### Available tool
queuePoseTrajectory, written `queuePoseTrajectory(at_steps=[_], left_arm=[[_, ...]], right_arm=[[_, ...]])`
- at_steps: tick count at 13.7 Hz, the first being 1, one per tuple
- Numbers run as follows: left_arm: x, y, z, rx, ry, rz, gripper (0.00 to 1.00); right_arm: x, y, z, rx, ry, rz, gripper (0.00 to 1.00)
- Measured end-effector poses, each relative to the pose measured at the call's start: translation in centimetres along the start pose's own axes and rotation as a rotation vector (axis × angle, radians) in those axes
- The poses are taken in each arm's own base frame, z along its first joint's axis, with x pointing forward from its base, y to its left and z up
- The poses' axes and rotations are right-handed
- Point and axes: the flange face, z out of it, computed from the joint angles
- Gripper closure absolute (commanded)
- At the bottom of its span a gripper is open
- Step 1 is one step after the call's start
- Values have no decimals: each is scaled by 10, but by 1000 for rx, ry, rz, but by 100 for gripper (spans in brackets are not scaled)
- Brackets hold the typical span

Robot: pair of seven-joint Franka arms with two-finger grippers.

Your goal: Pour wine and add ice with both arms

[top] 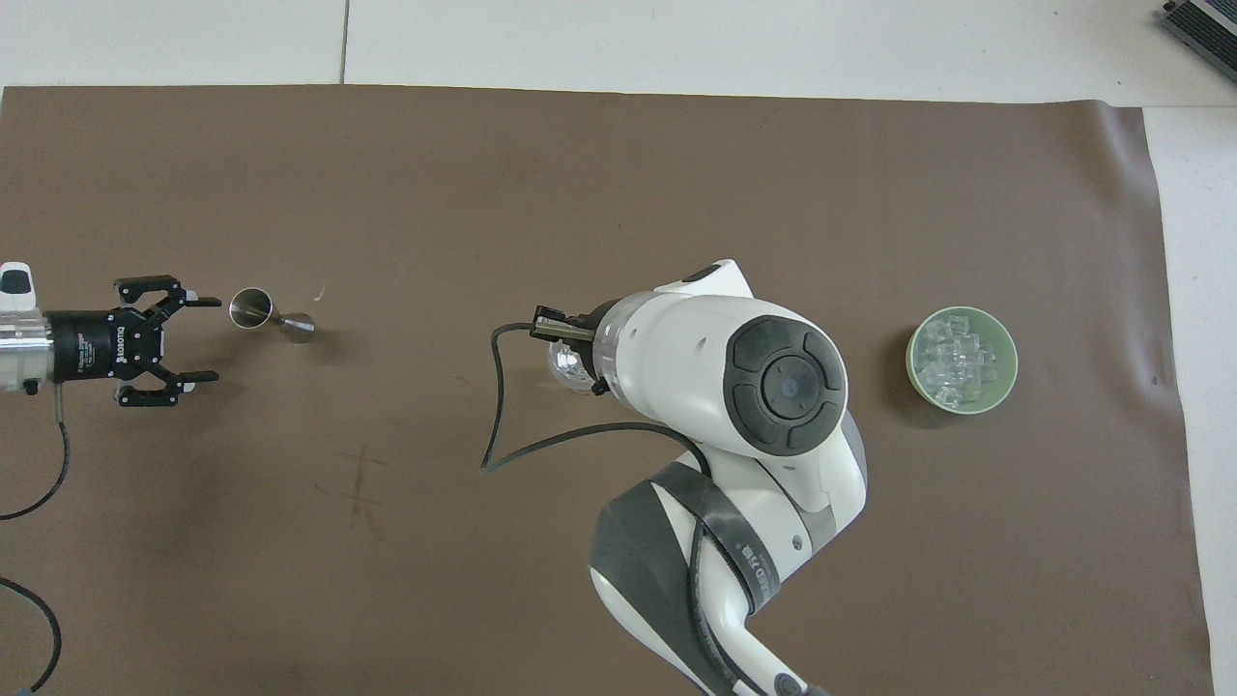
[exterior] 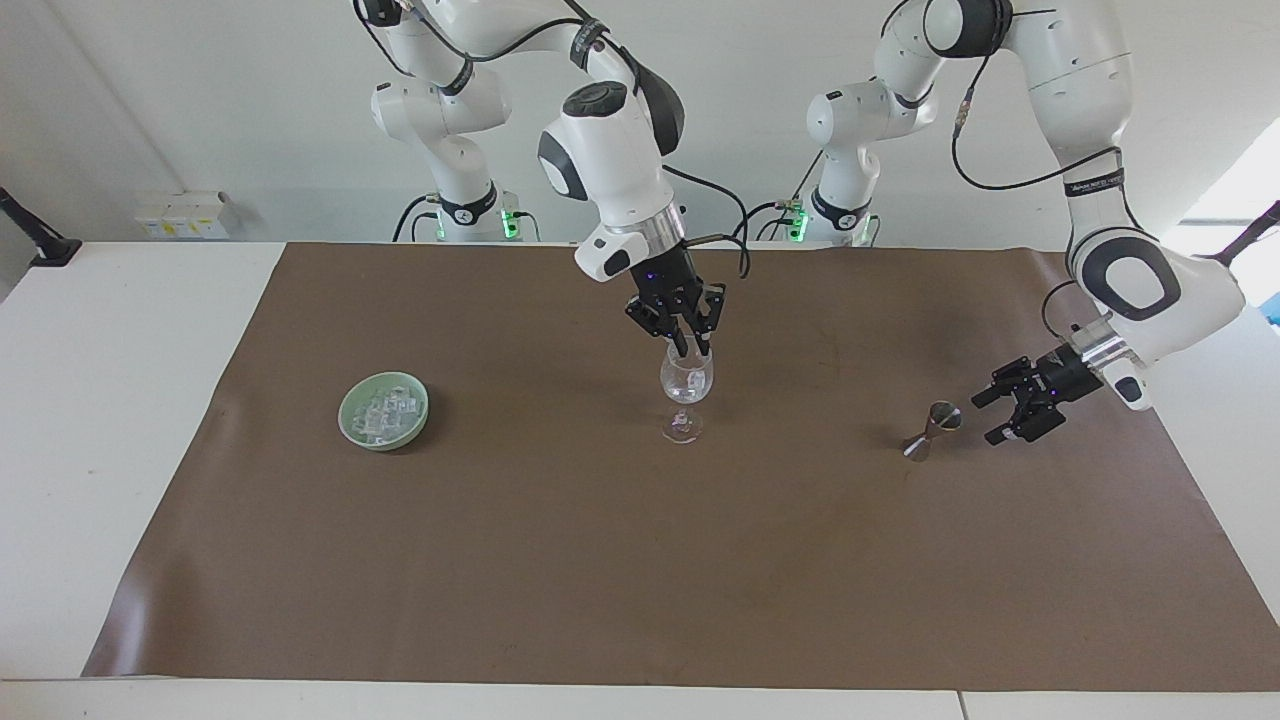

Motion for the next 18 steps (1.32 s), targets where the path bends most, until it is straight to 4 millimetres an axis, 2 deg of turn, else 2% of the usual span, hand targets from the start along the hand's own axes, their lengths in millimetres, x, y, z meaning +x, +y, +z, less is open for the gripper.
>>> queuePoseTrajectory(at_steps=[1, 2, 4, 6, 8, 11, 13, 15, 18], left_arm=[[0, 3, -5, 19, 17, 24, 0], [1, 8, -10, 43, 38, 53, 0], [-1, 16, -18, 94, 76, 114, 0], [-4, 29, -29, 150, 121, 203, 0], [-6, 37, -39, 176, 148, 297, 0], [-14, 54, -52, 256, 204, 416, 0], [-33, 74, -61, 289, 238, 516, 0], [-51, 86, -72, 312, 264, 607, 0], [-79, 103, -91, 364, 311, 755, 0]], right_arm=[[0, -1, -1, 2, 2, 0, 45], [1, -2, -2, 4, 4, 0, 34], [3, -5, -7, 13, 11, -1, 0], [9, -9, -17, 15, 39, -19, 0], [18, -5, -23, -27, 83, -60, 0], [47, 25, -37, -119, 121, -57, 0], [68, 54, -52, -173, 119, -41, 0], [87, 80, -70, -212, 123, -25, 0], [101, 103, -106, -253, 143, -17, 0]])
